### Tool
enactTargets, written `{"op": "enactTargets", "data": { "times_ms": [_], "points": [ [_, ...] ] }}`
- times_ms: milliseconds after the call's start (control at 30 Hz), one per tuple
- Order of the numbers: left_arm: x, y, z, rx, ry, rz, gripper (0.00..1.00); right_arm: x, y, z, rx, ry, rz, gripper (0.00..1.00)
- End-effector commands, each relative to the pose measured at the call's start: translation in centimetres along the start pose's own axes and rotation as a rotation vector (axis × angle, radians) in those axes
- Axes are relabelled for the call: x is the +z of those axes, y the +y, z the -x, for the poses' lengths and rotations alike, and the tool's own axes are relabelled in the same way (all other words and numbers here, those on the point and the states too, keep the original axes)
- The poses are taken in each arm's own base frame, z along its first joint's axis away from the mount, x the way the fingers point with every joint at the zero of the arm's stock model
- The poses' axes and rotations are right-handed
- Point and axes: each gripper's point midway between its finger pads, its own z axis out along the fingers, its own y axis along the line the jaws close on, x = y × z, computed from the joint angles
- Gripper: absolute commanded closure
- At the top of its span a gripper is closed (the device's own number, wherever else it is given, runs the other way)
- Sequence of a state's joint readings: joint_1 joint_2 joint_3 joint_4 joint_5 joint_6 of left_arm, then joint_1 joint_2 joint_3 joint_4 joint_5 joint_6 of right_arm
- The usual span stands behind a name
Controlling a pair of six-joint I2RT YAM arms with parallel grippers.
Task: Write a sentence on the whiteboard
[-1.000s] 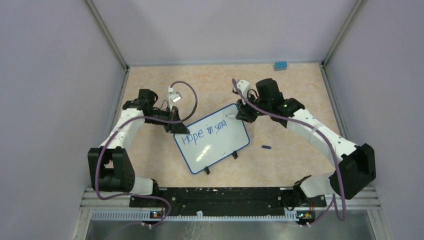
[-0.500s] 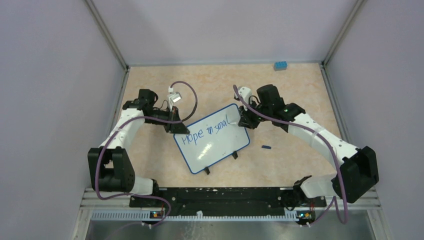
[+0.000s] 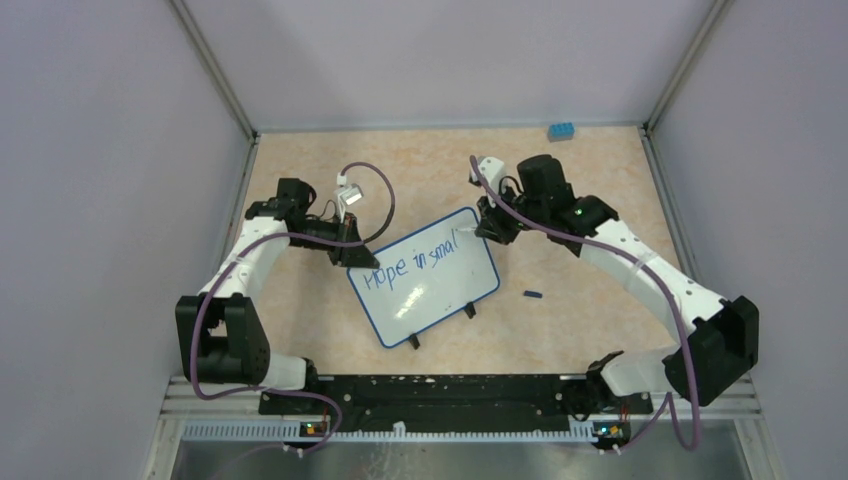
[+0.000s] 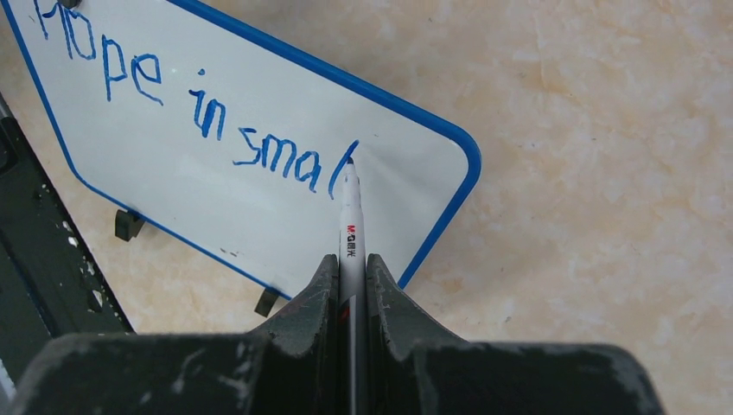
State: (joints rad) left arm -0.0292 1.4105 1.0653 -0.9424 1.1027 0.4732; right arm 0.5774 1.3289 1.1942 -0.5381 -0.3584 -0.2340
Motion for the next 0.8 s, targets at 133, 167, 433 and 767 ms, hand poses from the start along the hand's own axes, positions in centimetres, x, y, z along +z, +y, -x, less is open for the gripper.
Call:
{"op": "enactTargets", "data": {
  "times_ms": [133, 167, 433, 767],
  "points": [
    [0.0, -0.3, 0.0, 0.023, -0.003, 0.002, 1.00, -0.2, -1.6, 2.8, -0.032, -0.062, -0.050, 1.00],
    [0.0, -0.3, 0.0, 0.025, -0.004, 0.002, 1.00, -0.1, -1.7, 2.8, -0.033, -0.061, -0.054, 1.00],
    [0.0, -0.3, 0.0, 0.021, -0.002, 0.000, 1.00, 0.5, -2.1, 1.8, -0.037, -0.033, -0.065, 1.00],
    [0.0, -0.4, -0.1, 0.025, -0.004, -0.001, 1.00, 0.3, -1.1, -0.6, -0.026, 0.006, -0.038, 1.00]
  ]
}}
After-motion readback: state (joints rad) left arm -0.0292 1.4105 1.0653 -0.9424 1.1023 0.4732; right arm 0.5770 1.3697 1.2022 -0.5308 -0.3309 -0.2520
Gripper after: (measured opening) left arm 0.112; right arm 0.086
